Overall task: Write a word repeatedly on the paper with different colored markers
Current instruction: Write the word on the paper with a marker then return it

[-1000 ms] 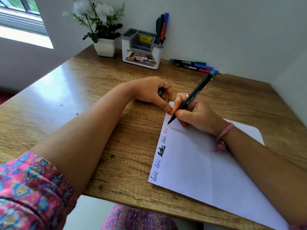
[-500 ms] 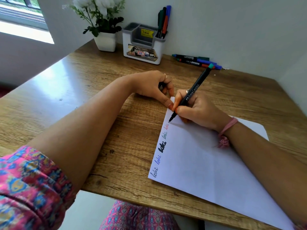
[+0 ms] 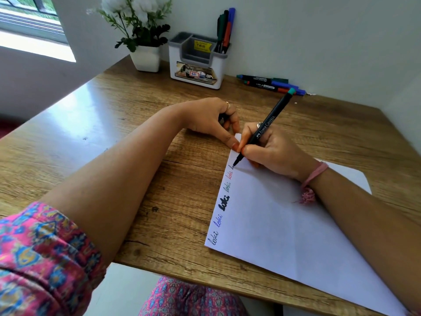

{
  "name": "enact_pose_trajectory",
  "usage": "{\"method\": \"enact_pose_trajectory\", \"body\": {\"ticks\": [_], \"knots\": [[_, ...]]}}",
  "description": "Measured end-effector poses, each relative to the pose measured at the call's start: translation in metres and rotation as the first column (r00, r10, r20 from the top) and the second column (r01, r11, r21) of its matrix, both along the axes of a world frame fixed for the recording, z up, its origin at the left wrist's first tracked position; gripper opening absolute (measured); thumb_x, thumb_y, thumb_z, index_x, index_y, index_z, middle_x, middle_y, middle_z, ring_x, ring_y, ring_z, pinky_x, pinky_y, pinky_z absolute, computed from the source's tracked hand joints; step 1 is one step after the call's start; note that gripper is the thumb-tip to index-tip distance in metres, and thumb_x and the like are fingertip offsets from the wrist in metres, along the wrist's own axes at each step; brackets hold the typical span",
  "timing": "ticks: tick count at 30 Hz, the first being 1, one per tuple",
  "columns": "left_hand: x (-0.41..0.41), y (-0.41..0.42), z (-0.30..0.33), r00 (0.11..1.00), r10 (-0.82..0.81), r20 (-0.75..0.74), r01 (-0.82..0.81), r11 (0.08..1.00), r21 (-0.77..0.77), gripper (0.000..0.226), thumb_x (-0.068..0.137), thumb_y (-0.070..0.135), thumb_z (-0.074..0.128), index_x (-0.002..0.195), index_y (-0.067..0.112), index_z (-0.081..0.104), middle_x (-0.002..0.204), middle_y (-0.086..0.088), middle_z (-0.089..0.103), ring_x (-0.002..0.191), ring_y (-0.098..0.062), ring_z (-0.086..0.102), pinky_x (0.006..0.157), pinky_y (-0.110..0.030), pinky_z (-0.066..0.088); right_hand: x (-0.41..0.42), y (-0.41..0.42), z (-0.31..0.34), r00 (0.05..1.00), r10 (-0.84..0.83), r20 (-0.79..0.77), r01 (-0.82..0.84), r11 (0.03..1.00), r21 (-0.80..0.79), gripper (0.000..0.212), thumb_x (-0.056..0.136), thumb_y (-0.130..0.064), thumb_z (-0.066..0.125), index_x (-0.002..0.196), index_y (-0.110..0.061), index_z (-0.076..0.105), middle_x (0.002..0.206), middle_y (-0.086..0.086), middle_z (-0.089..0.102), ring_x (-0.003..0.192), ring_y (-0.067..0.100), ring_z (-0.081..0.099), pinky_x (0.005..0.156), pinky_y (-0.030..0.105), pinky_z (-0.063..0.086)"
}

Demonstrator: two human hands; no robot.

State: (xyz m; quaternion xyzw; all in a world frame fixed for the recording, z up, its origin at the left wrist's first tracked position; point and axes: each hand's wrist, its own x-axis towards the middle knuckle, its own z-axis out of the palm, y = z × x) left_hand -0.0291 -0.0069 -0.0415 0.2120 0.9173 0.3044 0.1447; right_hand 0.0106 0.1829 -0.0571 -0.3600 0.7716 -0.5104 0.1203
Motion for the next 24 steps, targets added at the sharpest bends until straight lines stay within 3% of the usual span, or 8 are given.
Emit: {"method": "enact_pose_trajectory", "body": {"ticks": [3,6,10,14,19,24], "knots": [[-0.0006,-0.0003,-0.0002,1.000,0.002,-0.004,-0.002,1.000,-0.004,0.032,0.060,0.046,0.080,0.082,0.035,0.059,0.076,0.011,0.057,0.070,-0.005,0.051,0.066,-0.023,0.040,-0.0006,0.0000,-0.0001,1.000,-0.002,-0.005,0.002,1.000,0.002,0.003,0.071,-0.008,0.058,0.070,-0.011,0.055,0.052,-0.013,0.055,0.048,0.002,0.049,0.050,0.014,0.039],[-0.0003,0.0001,0.0004,1.000,0.001,-0.005,-0.001,1.000,-0.004,0.033,0.059,0.046,0.080,0.082,0.035,0.059,0.078,0.010,0.057,0.071,-0.005,0.051,0.065,-0.021,0.039,-0.0012,-0.0006,-0.0003,1.000,-0.009,-0.023,0.008,1.000,-0.006,0.010,0.066,-0.023,0.059,0.068,-0.014,0.055,0.051,-0.011,0.054,0.049,0.002,0.048,0.050,0.014,0.039],[-0.0004,0.0000,0.0000,1.000,-0.004,-0.008,0.004,1.000,-0.002,0.033,0.058,0.045,0.080,0.082,0.034,0.059,0.077,0.010,0.057,0.070,-0.005,0.050,0.064,-0.021,0.039,-0.0024,-0.0008,-0.0017,0.999,-0.016,-0.038,0.016,1.000,0.003,0.004,0.071,-0.013,0.059,0.069,-0.013,0.055,0.051,-0.012,0.056,0.050,0.002,0.049,0.052,0.016,0.041],[-0.0015,0.0001,-0.0006,1.000,0.000,-0.005,0.000,1.000,-0.009,0.031,0.061,0.042,0.081,0.081,0.034,0.058,0.077,0.010,0.056,0.070,-0.006,0.050,0.064,-0.021,0.038,-0.0033,-0.0029,-0.0033,0.998,-0.050,-0.040,0.049,0.998,-0.026,0.011,0.066,-0.028,0.058,0.069,-0.017,0.056,0.055,-0.009,0.055,0.049,0.005,0.050,0.051,0.018,0.042],[0.0009,0.0014,0.0014,1.000,0.008,0.010,-0.008,1.000,-0.003,0.040,0.051,0.052,0.078,0.082,0.034,0.060,0.078,0.010,0.057,0.071,-0.006,0.051,0.065,-0.022,0.039,-0.0030,-0.0020,-0.0021,0.998,-0.038,-0.040,0.037,0.999,-0.023,0.014,0.064,-0.028,0.057,0.068,-0.015,0.055,0.051,-0.013,0.054,0.048,0.001,0.048,0.049,0.014,0.039],[-0.0005,0.0013,0.0007,1.000,0.006,0.007,-0.006,1.000,-0.015,0.036,0.058,0.046,0.080,0.084,0.033,0.060,0.080,0.009,0.057,0.073,-0.007,0.051,0.066,-0.022,0.040,-0.0040,-0.0023,-0.0034,0.997,-0.068,-0.034,0.067,0.997,-0.030,0.014,0.064,-0.029,0.057,0.070,-0.016,0.055,0.056,-0.006,0.056,0.048,0.003,0.050,0.049,0.015,0.041]]}}
